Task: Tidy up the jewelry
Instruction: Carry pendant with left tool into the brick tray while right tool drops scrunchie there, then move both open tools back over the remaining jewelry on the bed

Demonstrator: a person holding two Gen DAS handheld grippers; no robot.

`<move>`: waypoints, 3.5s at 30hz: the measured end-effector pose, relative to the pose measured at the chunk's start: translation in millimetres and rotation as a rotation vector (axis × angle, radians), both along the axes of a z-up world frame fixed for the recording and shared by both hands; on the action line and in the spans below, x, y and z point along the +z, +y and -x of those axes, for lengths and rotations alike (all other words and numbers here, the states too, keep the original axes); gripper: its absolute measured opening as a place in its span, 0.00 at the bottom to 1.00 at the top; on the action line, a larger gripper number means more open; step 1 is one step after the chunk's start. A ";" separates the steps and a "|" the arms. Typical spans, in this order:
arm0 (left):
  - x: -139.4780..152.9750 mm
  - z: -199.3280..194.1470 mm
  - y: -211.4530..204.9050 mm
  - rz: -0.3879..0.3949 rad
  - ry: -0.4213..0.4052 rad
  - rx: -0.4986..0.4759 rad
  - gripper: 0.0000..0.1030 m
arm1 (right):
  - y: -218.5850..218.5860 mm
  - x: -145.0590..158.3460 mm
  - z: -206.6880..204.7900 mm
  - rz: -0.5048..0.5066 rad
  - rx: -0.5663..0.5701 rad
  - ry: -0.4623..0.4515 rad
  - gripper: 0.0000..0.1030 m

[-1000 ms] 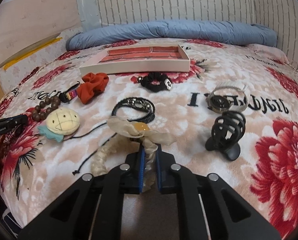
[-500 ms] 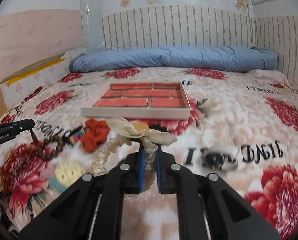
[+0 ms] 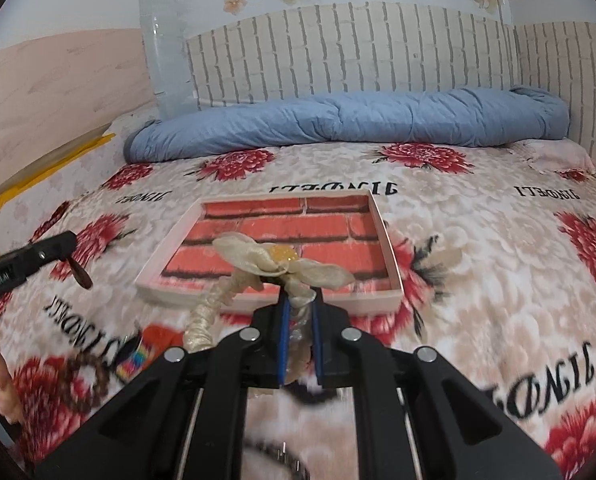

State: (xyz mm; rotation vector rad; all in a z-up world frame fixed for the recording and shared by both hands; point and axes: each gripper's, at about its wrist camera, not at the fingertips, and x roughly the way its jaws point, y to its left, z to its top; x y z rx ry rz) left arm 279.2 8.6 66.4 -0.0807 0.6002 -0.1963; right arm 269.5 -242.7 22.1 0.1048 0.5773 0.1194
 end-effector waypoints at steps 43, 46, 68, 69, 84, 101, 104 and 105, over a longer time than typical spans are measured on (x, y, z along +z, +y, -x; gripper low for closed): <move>-104.2 -284.3 -45.6 -0.120 0.394 0.021 0.27 | -9.6 -83.4 -290.5 0.195 -0.086 0.450 0.17; -96.1 -276.0 -45.5 -0.119 0.374 0.011 0.49 | -12.5 -79.3 -279.5 0.194 -0.078 0.433 0.42; -2.6 -95.9 -24.1 -0.080 0.150 0.015 0.95 | -55.8 20.2 -89.4 0.123 -0.061 0.146 0.84; -0.2 -83.6 -25.2 -0.087 0.138 0.016 0.95 | -56.5 22.8 -78.4 0.119 -0.058 0.136 0.84; -13.0 55.6 -21.8 -0.043 0.082 0.047 0.95 | -70.0 9.9 88.3 0.198 -0.080 0.005 0.85; -77.0 127.3 -43.0 -0.080 0.074 0.026 0.95 | -84.0 -55.3 162.8 0.163 -0.140 -0.020 0.86; -84.9 131.3 -42.0 -0.087 0.073 0.038 0.95 | -83.9 -56.9 163.1 0.164 -0.141 -0.023 0.86; -87.7 132.7 -43.0 -0.095 0.074 0.042 0.95 | -83.5 -58.4 162.9 0.168 -0.144 -0.022 0.86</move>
